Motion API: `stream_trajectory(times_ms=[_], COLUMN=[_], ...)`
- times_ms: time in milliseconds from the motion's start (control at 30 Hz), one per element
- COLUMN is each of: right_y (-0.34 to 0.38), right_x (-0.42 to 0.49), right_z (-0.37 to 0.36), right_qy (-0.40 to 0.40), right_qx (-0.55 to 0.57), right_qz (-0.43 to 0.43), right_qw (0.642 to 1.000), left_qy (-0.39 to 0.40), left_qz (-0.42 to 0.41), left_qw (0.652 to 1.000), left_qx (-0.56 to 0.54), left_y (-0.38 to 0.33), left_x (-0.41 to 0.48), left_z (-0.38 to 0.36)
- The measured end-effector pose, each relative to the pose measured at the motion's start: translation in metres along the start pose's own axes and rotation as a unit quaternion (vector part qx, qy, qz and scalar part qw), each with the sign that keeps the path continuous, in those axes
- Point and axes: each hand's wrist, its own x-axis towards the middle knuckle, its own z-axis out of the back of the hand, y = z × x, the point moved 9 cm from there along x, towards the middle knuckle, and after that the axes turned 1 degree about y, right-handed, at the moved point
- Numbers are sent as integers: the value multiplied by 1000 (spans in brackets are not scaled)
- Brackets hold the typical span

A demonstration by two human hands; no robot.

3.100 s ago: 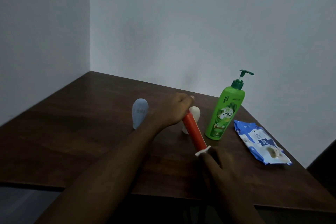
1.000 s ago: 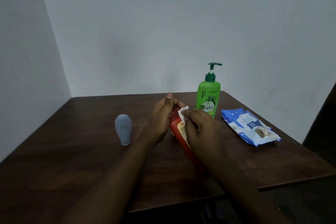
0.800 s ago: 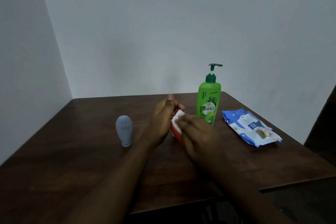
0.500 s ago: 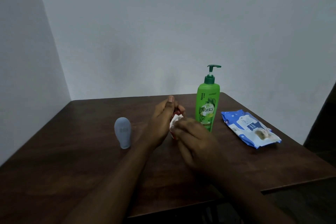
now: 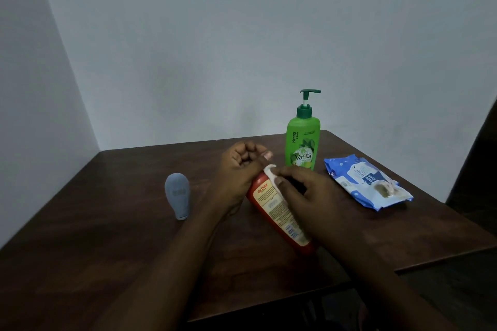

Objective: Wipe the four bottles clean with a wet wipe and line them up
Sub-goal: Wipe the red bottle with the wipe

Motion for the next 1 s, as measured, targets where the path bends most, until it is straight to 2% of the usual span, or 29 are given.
stream_trajectory(times_ms=[67,167,300,467,667,767,900,967,1000], right_y=[-10,-9,-13,-1,-51,-67,-78,-78,-73], right_x=[4,10,18,18,-21,-41,-52,-49,-48], right_z=[-5,-4,-6,-9,-7,1,16,28,36], right_qy=[18,31,87,102,184,197,217,182,139], right_qx=[71,28,-26,9,83,31,-94,-130,-123], right_qz=[-56,-38,-34,-3,-104,-117,-111,-99,-90], right_qw=[996,998,995,995,974,973,965,970,979], left_qy=[-24,-54,-76,-90,-111,-115,-114,-112,-113], left_qz=[-11,-30,-54,-80,-76,-77,-71,-61,-57], left_qw=[1000,998,996,993,991,990,991,991,992], left_qx=[-5,-17,0,-9,12,16,20,27,30], left_y=[-2,-4,-8,-12,-8,-9,-4,-1,1], left_x=[-1,0,1,2,4,7,7,6,6], left_z=[3,8,14,17,24,27,26,25,25])
